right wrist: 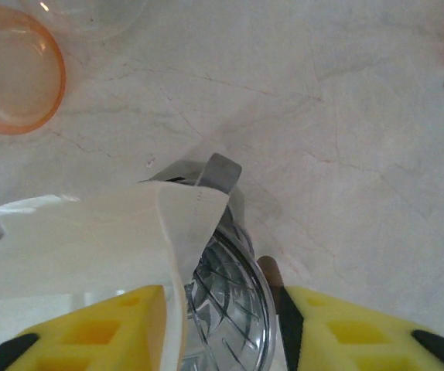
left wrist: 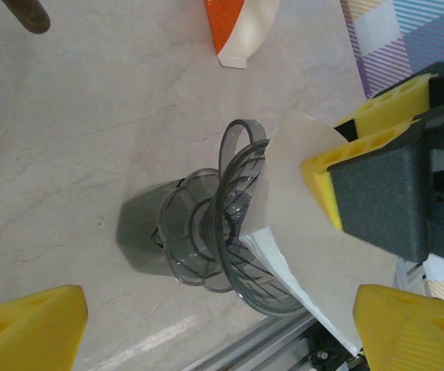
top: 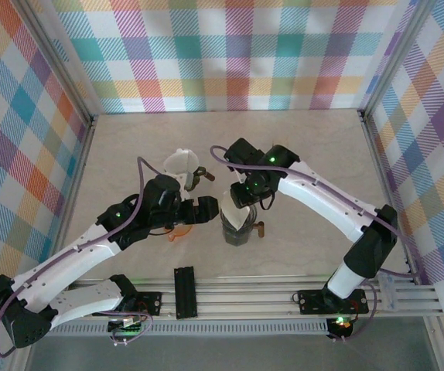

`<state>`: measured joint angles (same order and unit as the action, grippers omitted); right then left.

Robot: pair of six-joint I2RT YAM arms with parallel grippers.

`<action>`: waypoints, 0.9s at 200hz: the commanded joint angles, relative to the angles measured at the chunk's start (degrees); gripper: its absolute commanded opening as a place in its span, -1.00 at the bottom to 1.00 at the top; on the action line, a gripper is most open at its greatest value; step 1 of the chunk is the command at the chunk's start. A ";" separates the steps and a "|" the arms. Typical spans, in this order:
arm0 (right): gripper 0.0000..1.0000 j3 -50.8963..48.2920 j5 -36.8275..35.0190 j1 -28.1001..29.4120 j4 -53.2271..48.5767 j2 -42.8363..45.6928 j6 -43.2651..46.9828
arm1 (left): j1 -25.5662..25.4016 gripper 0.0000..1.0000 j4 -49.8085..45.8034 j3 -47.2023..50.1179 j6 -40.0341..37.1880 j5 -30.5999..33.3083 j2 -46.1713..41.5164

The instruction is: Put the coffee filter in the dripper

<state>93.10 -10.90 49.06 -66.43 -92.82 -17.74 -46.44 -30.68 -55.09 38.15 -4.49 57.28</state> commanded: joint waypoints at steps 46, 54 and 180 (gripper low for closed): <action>0.17 -8.85 -2.54 0.90 7.93 12.03 -2.73 | -2.52 0.43 3.41 -2.39 0.69 -0.18 3.92; 0.13 -9.68 -2.10 0.94 8.72 12.79 -2.89 | -2.81 0.39 3.51 -2.66 0.74 -0.01 4.67; -1.00 -12.29 -8.50 5.21 9.26 9.94 -0.60 | -3.53 0.27 5.65 -2.66 2.44 0.89 9.30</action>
<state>78.67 -14.61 52.58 -55.51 -80.66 -20.08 -49.06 -26.74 -56.25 39.64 -4.34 66.06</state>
